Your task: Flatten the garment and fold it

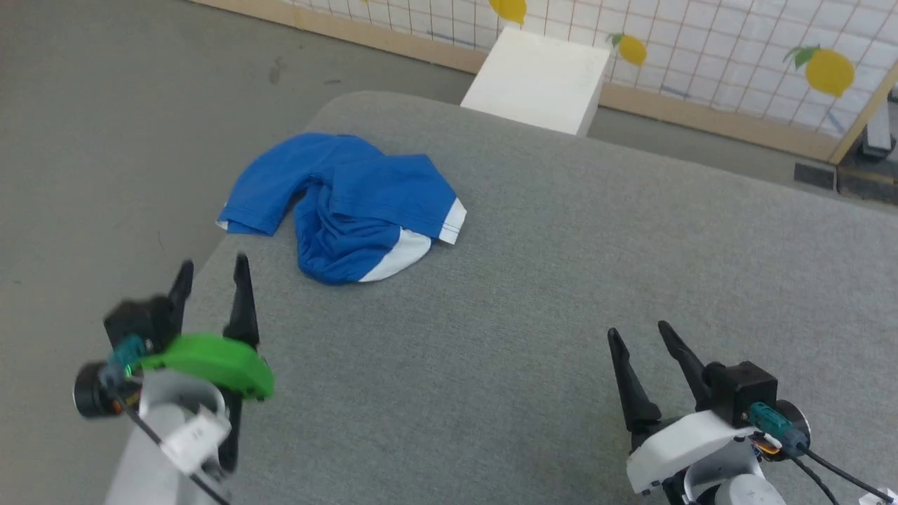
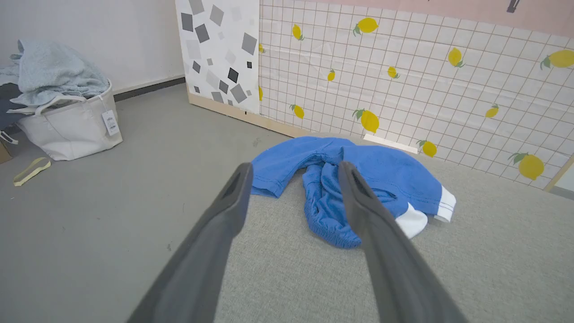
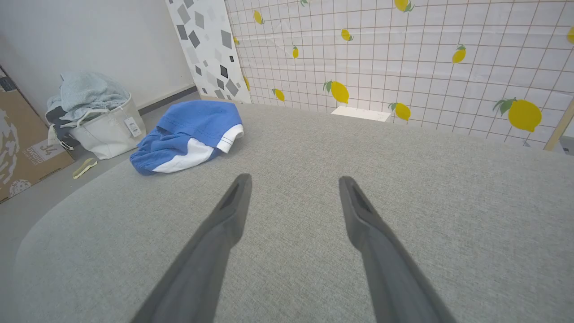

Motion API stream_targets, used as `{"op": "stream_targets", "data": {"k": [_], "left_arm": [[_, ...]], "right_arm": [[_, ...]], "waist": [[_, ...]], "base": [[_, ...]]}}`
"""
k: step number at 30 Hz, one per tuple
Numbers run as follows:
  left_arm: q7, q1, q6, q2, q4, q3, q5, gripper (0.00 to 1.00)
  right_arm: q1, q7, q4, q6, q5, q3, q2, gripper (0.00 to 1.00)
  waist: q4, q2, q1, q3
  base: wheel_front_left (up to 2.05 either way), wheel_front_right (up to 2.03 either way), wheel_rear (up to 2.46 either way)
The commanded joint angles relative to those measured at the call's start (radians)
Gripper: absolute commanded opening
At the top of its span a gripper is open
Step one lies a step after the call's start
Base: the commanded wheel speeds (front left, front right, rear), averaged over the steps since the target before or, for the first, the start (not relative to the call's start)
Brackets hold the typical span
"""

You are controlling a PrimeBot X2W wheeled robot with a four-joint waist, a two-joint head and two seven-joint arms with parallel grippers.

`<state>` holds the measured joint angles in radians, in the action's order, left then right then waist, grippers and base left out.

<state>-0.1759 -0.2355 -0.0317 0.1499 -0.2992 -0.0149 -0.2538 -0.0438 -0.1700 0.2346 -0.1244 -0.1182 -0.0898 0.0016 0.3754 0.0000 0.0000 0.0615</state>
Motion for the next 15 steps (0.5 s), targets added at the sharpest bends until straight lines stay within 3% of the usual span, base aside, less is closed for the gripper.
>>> {"op": "stream_targets", "data": {"k": [1,10,15], "left_arm": [[0.008,-0.057,-0.014,0.018,-0.033,0.0,-0.024,1.0],[0.124,-0.373,-0.056,0.075,-0.273,-0.013,-0.112,1.0],[0.25,-0.514,-0.069,0.099,-0.403,-0.004,-0.145,1.0]], "right_arm": [[-0.021,0.004,-0.007,-0.006,0.012,0.001,-0.002,1.0],[-0.044,0.04,-0.068,-0.006,0.053,0.015,-0.002,1.0],[-0.054,0.059,-0.111,-0.006,0.075,0.026,-0.002,1.0]], "waist": [[-0.025,0.0,0.0,0.036],[-0.112,0.0,0.0,0.164],[-0.167,0.0,0.0,0.225]], "base": [[0.0,0.0,0.0],[0.0,0.0,0.0],[0.0,0.0,0.0]]}}
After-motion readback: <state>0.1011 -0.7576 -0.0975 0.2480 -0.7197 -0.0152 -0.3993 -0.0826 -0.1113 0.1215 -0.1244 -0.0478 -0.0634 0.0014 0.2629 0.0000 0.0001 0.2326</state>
